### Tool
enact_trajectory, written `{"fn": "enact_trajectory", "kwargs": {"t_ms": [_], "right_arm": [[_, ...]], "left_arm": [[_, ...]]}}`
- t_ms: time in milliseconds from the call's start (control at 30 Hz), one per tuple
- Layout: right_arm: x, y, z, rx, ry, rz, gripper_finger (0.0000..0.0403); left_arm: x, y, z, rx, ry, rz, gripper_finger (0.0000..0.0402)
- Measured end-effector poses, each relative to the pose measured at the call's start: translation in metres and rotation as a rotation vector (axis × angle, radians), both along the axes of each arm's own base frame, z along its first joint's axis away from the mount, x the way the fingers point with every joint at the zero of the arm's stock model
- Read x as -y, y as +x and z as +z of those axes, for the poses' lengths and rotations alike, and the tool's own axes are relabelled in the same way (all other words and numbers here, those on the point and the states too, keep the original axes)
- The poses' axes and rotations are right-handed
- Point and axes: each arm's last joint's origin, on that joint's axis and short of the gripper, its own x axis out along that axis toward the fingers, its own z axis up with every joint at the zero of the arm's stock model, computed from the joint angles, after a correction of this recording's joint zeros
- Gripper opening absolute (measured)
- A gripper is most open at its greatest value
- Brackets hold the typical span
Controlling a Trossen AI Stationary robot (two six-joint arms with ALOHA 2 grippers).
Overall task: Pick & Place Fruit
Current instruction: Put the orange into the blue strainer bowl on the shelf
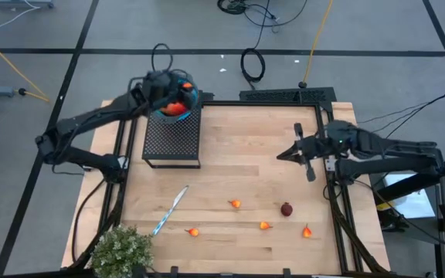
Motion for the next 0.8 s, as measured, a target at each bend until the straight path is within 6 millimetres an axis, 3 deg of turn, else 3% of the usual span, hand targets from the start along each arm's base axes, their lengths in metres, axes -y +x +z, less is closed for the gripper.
{"fn": "enact_trajectory", "kwargs": {"t_ms": [167, 300, 500, 800], "right_arm": [[0.004, -0.011, 0.001, 0.036, 0.006, 0.006, 0.0001], [0.006, -0.018, -0.005, 0.044, 0.014, -0.01, 0.0001], [0.006, -0.029, -0.011, 0.073, 0.05, -0.035, 0.0001], [0.005, -0.037, -0.021, 0.129, 0.052, -0.051, 0.0001]], "left_arm": [[-0.019, -0.012, 0.017, -0.094, -0.041, 0.068, 0.0129], [-0.03, -0.022, 0.02, -0.146, -0.084, 0.118, 0.0129], [-0.039, -0.032, 0.013, -0.21, -0.174, 0.166, 0.0129], [-0.051, -0.026, -0.005, -0.233, -0.262, 0.163, 0.0129]]}}
